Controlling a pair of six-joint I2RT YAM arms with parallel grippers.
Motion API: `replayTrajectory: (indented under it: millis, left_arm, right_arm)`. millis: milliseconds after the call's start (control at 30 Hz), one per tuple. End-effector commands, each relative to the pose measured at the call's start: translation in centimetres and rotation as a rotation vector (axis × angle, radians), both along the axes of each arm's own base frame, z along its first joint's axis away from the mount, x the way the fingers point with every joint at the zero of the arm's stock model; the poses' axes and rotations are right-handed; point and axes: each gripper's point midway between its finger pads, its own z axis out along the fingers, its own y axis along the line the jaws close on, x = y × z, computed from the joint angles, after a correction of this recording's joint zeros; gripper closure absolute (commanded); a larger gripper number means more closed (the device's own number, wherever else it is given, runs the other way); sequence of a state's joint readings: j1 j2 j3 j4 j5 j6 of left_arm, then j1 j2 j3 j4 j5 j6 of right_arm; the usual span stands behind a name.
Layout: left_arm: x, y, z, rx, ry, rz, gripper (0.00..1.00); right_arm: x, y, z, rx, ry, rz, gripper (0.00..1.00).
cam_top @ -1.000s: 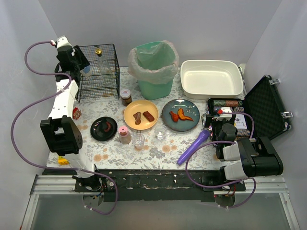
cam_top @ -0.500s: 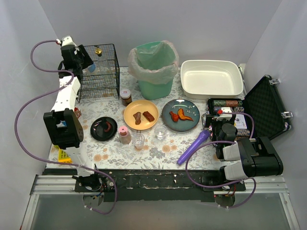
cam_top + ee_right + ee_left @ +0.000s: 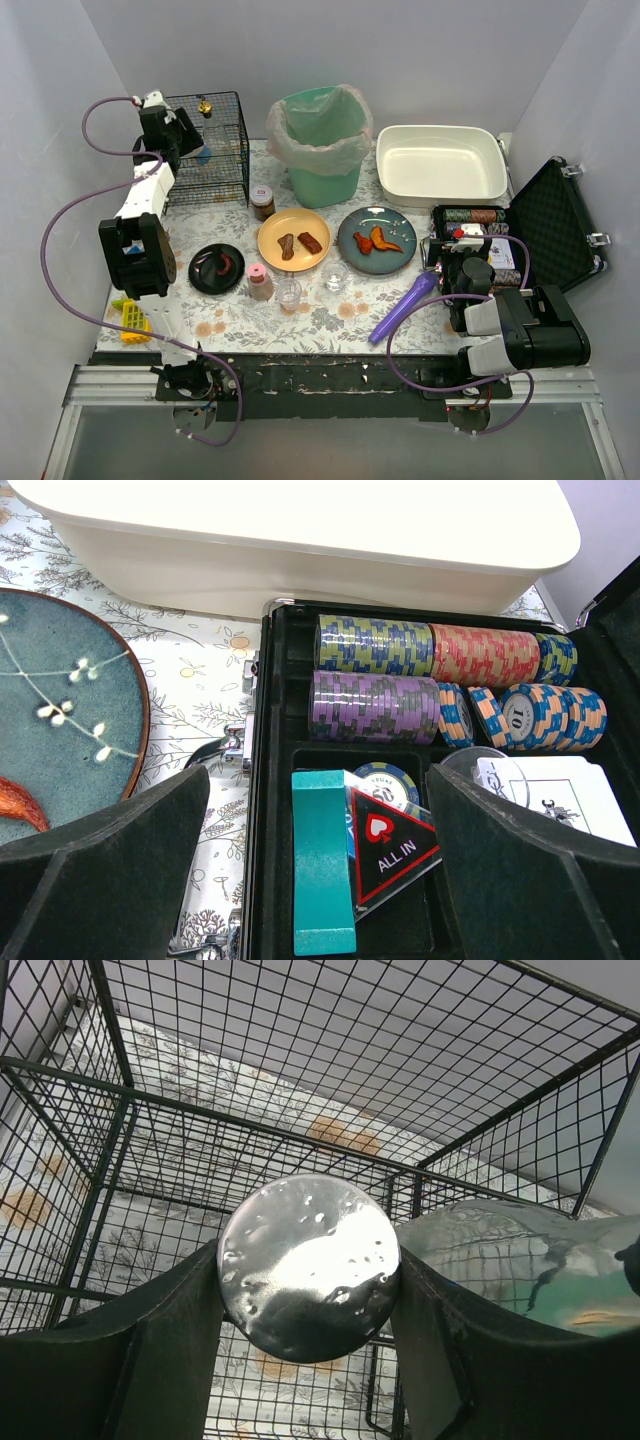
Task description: Clear the kitchen counter
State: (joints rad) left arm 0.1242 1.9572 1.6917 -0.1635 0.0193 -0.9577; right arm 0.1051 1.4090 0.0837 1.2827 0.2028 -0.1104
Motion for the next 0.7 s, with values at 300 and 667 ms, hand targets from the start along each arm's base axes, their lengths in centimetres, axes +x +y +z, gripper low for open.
replayTrajectory:
  millis: [300, 667]
  left_arm:
    - [0.1, -1.7, 0.5, -0.05, -0.037, -0.075, 0.34]
    - [-0.8, -1.5, 1.3, -0.044, -0.038, -0.056, 0.2]
  right_arm:
    - [0.3, 0.0, 1.4, -0.008, -0.059, -0.004, 0.02]
    - [0.3, 0.0, 1.4, -0.008, -0.059, -0.004, 0.02]
